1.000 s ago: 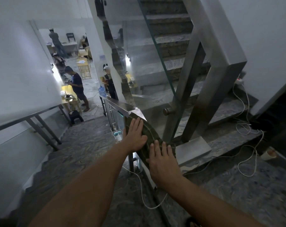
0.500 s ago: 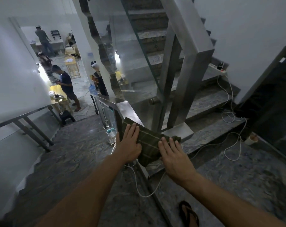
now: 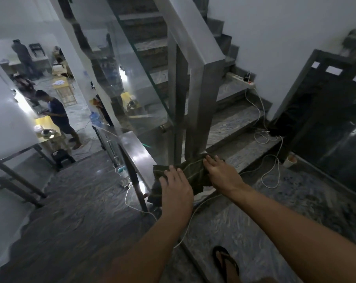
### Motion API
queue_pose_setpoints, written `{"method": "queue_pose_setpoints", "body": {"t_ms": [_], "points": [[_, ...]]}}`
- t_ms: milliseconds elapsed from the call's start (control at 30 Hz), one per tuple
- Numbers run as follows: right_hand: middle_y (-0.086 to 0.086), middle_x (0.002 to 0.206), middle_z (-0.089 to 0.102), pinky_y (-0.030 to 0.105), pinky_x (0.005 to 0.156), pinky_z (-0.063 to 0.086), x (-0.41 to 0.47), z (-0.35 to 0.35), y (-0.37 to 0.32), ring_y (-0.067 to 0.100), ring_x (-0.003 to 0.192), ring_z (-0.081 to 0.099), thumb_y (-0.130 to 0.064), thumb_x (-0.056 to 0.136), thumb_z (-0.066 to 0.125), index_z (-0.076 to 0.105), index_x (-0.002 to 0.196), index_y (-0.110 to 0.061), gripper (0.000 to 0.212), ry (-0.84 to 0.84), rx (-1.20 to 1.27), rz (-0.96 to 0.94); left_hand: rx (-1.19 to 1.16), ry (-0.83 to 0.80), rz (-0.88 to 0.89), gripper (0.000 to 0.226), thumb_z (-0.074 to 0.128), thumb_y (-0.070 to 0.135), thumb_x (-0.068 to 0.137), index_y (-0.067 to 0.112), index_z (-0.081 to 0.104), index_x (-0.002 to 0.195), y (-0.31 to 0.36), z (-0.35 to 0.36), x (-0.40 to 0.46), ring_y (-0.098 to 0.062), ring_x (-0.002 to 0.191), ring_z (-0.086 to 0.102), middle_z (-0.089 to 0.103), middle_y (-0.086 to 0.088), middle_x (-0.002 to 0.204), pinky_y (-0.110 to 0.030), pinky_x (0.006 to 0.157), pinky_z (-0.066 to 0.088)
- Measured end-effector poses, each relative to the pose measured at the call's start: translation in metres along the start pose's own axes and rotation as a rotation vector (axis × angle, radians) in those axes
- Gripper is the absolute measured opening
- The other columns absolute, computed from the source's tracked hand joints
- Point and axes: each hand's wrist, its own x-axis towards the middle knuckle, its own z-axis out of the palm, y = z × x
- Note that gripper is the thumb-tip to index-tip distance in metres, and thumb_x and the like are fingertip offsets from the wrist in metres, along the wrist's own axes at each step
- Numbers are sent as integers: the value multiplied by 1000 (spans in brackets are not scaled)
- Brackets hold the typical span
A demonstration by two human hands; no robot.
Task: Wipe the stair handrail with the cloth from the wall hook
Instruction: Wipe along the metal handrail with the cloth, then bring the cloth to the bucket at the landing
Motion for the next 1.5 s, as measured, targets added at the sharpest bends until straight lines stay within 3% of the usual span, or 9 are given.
{"method": "queue_pose_setpoints", "body": {"t_ms": [167,267,367,700,967,1133,1233,1333,1500], "points": [[22,121,62,41,83,51,1,1,19,36,95,64,-16,90,54,57,120,-3,33,170,91,-78,47,14,81,56,75,20,75,-6,57,122,15,0,5,-40,102,62,62,-30,120,-51,85,52],[15,99,69,34,73,50,-7,2,33,31,82,66,-14,89,54,66,100,-6,18,220,137,-84,34,33,132,50,69,18,82,-2,55,125,19,-6,8,-38,108,59,62,-26,122,-49,90,49],[9,96,69,33,73,48,-25,1,54,27,86,65,-23,85,59,68,96,-13,17,121,115,11,7,79,242,42,52,19,94,1,48,132,26,-11,14,-36,123,48,54,-23,133,-47,105,37],[-1,97,60,30,73,35,-114,-15,133,16,86,52,-25,81,63,56,98,-23,18,69,132,264,-25,-17,623,27,43,33,97,17,57,113,94,-33,55,-26,107,53,64,-9,114,-39,93,39],[-5,97,49,30,68,37,-149,-20,243,15,87,48,-17,86,55,57,102,-29,19,103,258,551,-321,-374,684,17,54,27,91,21,61,106,199,-55,132,-18,89,61,64,-3,99,-35,77,51],[-6,104,52,34,78,41,-165,-30,324,15,95,50,-18,89,49,56,105,-31,22,134,376,672,-319,-381,761,9,63,27,85,32,56,83,288,-71,179,-3,70,52,55,10,77,-19,55,34],[-2,104,54,39,84,44,-177,-44,374,19,97,52,-19,90,40,49,96,-35,19,117,457,704,-324,-423,766,6,64,27,84,29,60,88,349,-89,204,-8,79,57,60,5,87,-22,59,38],[8,104,53,41,86,41,-193,-66,418,28,100,53,-18,91,35,46,101,-22,16,127,460,718,-364,-471,775,5,61,24,87,28,58,89,407,-110,222,-7,79,57,59,5,88,-21,60,40],[-3,93,49,40,76,44,-216,-115,476,17,87,51,-50,90,44,43,95,-29,22,138,460,785,-327,-409,879,7,59,24,87,23,60,94,484,-147,249,-17,87,61,63,-2,96,-38,79,53]]}}
